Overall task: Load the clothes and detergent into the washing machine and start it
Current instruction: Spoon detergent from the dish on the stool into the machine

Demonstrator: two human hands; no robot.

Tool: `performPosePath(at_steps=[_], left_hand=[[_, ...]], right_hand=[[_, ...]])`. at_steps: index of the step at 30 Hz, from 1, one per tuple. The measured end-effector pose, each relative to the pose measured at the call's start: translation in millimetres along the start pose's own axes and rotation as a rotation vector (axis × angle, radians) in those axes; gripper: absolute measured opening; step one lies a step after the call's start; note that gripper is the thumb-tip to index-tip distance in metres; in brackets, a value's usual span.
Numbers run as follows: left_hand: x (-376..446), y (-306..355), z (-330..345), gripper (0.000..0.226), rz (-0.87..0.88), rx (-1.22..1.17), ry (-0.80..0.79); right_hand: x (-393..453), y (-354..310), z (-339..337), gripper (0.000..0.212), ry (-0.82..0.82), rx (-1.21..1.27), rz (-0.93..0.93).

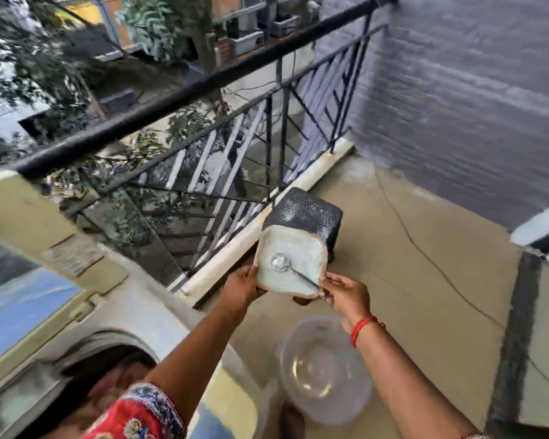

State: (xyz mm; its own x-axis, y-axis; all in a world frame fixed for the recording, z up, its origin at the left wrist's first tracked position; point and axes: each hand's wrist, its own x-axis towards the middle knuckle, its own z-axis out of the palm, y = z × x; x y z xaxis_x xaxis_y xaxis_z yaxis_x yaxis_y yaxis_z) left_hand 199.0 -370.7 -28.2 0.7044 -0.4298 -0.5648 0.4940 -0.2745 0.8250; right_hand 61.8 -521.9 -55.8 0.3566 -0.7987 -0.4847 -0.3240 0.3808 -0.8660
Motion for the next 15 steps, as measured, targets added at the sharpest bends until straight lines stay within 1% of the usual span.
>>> performPosePath(at_steps=[2, 4, 5, 6, 8, 9, 11, 14, 15], left_hand=[[35, 3, 18, 0.035, -0.045, 0.021, -0.026], [73, 5, 39, 0.021, -0.140, 0.003, -0.061], [93, 6, 49, 0.016, -0.178, 0.012, -0.048], [115, 3, 59, 0.015, -0.201, 0.024, -0.021], [154, -2, 78, 0.015, -0.221, 0.049, 0.036], [174, -7, 85, 0.015, -0.220, 0.071, 0.060], [214, -20, 97, 0.015, -0.197, 0.118, 0.093], [269, -45, 105, 0.006, -0.190, 0.112, 0.088], [290, -54, 108, 0.009, -0.202, 0.119, 0.091]], right_hand=[[35, 6, -5, 0.018, 0.024, -0.021, 0.018], [74, 14, -8, 0.019, 0.030, -0.043, 0.046], [92, 18, -7, 0.021, 0.031, -0.041, 0.067], [111, 23, -4, 0.021, 0.026, -0.022, 0.082], [145, 31, 4, 0.011, 0.036, 0.045, 0.135], [163, 37, 9, 0.010, 0.051, 0.076, 0.170], [197, 47, 20, 0.022, 0.064, 0.114, 0.217], [250, 67, 34, 0.024, 0.097, 0.117, 0.243], [269, 76, 39, 0.024, 0.112, 0.111, 0.247]])
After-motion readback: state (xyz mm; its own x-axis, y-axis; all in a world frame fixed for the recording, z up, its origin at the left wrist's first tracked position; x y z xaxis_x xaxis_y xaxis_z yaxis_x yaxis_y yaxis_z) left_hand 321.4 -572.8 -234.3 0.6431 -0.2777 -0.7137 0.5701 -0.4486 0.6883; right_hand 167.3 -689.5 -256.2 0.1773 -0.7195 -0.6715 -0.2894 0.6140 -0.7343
